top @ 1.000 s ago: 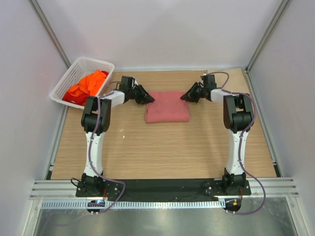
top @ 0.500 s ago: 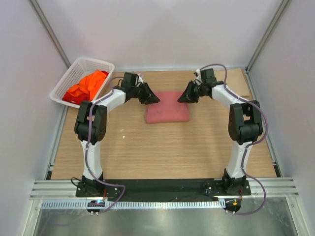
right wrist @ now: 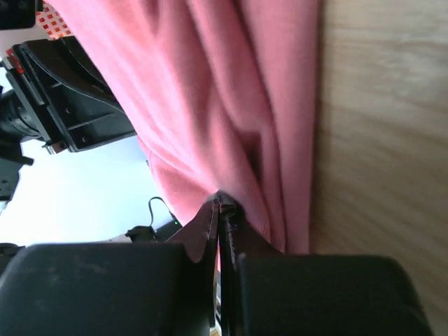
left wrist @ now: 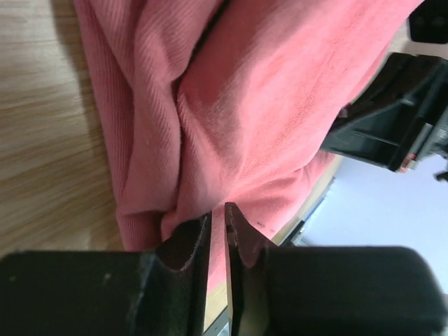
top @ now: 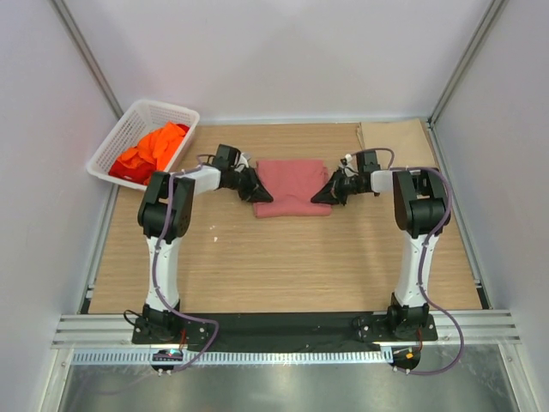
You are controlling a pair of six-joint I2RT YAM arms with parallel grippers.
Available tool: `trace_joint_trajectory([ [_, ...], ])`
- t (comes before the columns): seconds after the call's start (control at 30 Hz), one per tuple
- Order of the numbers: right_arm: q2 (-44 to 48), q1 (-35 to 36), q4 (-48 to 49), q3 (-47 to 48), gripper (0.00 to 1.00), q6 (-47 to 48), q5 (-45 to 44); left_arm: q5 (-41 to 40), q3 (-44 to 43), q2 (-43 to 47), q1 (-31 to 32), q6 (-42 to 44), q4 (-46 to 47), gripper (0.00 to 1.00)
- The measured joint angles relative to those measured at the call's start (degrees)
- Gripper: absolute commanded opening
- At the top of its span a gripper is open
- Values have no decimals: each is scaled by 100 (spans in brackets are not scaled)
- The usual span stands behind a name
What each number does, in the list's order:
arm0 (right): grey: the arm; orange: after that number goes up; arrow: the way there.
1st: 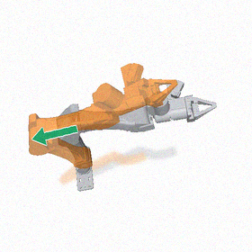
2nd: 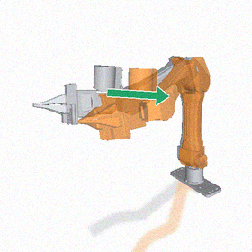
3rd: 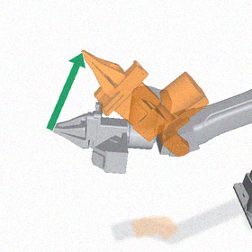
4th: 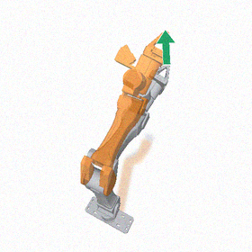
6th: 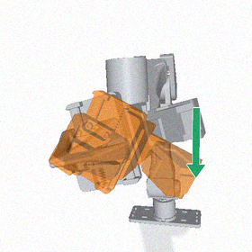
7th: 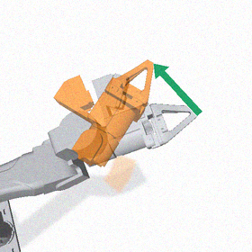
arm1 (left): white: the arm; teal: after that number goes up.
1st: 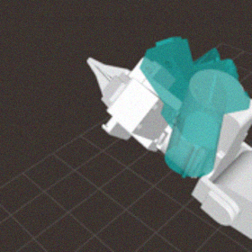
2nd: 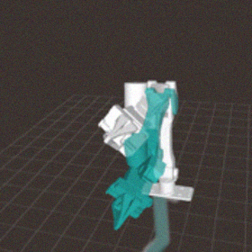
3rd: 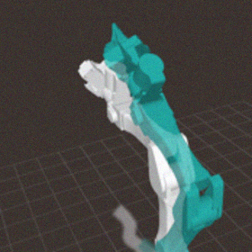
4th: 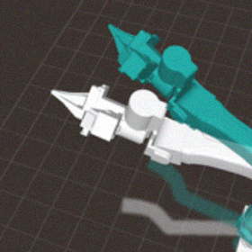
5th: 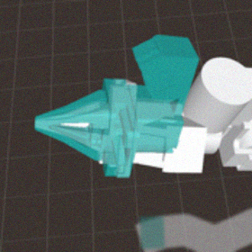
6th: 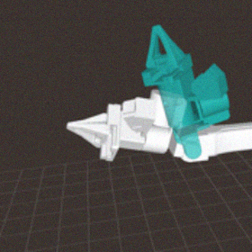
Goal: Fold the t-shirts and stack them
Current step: Fold the tshirt
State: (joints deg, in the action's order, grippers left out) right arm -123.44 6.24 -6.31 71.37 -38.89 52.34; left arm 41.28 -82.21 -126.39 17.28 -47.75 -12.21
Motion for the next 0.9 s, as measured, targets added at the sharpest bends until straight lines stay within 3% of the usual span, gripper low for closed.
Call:
trace_joint_trajectory([
  [0.2, 402, 310, -627, 459, 3, 142, -140, -339, -127, 348, 162, 177, -671, 19],
  [0.43, 501, 955, 409, 343, 2, -378, 42, -352, -238, 619, 713, 11, -503, 17],
  [0.6, 127, 667, 809, -437, 2, -439, 205, -308, 321, 334, 553, 11, -293, 13],
  [0.7, 133, 367, 903, -750, 2, -398, 544, 199, 555, 269, 286, -74, -127, 13],
  [0.9, 638, 203, 251, -815, 3, -85, 319, 50, 688, 533, 199, 42, -341, 17],
])
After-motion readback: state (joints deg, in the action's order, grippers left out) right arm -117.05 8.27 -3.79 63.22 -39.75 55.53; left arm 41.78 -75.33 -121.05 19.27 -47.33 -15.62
